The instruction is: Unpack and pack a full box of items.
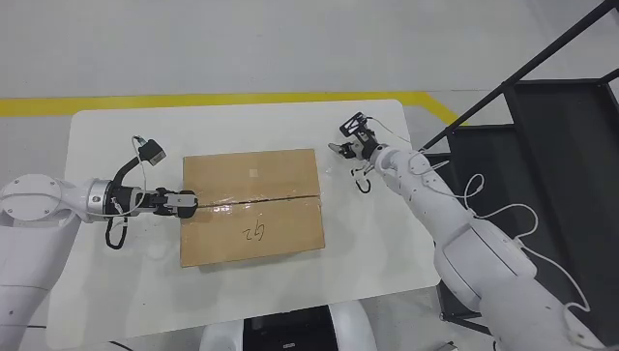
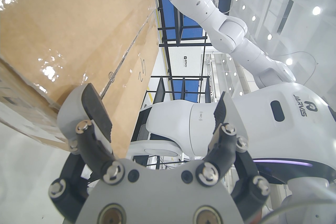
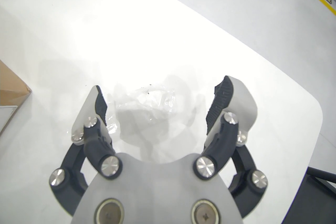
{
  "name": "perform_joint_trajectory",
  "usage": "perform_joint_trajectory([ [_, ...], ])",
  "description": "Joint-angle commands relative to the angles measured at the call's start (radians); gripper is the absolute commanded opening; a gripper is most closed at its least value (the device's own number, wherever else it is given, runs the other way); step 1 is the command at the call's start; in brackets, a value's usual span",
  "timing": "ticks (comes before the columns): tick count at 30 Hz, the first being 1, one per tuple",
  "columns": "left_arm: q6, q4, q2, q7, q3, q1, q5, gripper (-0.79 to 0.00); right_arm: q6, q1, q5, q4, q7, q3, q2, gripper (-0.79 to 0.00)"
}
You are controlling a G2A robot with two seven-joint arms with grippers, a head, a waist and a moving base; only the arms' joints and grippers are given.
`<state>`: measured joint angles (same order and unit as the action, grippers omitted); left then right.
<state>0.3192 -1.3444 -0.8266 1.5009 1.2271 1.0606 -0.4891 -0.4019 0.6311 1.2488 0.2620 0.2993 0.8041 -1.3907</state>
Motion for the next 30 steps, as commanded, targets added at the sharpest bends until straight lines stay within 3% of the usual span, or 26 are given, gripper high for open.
perform_joint_trajectory([
  [1, 0.0, 0.0, 0.0, 0.0, 0.0, 0.0, 0.0, 0.0, 0.003, -0.001, -0.001, -0.004, -0.002, 0.0, -0.003, -0.206],
  [6, 0.0, 0.0, 0.0, 0.0, 0.0, 0.0, 0.0, 0.0, 0.02, -0.004, 0.003, -0.012, -0.014, -0.003, -0.01, -0.36],
  [8, 0.0, 0.0, 0.0, 0.0, 0.0, 0.0, 0.0, 0.0, 0.026, -0.005, 0.007, -0.016, -0.025, -0.006, -0.013, -0.348],
  [11, 0.0, 0.0, 0.0, 0.0, 0.0, 0.0, 0.0, 0.0, 0.033, -0.005, 0.012, -0.021, -0.033, -0.008, -0.017, -0.265],
  [14, 0.0, 0.0, 0.0, 0.0, 0.0, 0.0, 0.0, 0.0, 0.039, -0.005, 0.023, -0.024, -0.033, -0.013, -0.019, -0.274],
  [18, 0.0, 0.0, 0.0, 0.0, 0.0, 0.0, 0.0, 0.0, 0.045, -0.006, 0.035, -0.027, -0.031, -0.018, -0.022, -0.48],
  [21, 0.0, 0.0, 0.0, 0.0, 0.0, 0.0, 0.0, 0.0, 0.051, -0.007, 0.048, -0.029, -0.025, -0.022, -0.022, -0.785],
  [30, 0.0, 0.0, 0.0, 0.0, 0.0, 0.0, 0.0, 0.0, 0.054, -0.015, 0.063, -0.033, 0.004, -0.021, -0.019, -0.785],
])
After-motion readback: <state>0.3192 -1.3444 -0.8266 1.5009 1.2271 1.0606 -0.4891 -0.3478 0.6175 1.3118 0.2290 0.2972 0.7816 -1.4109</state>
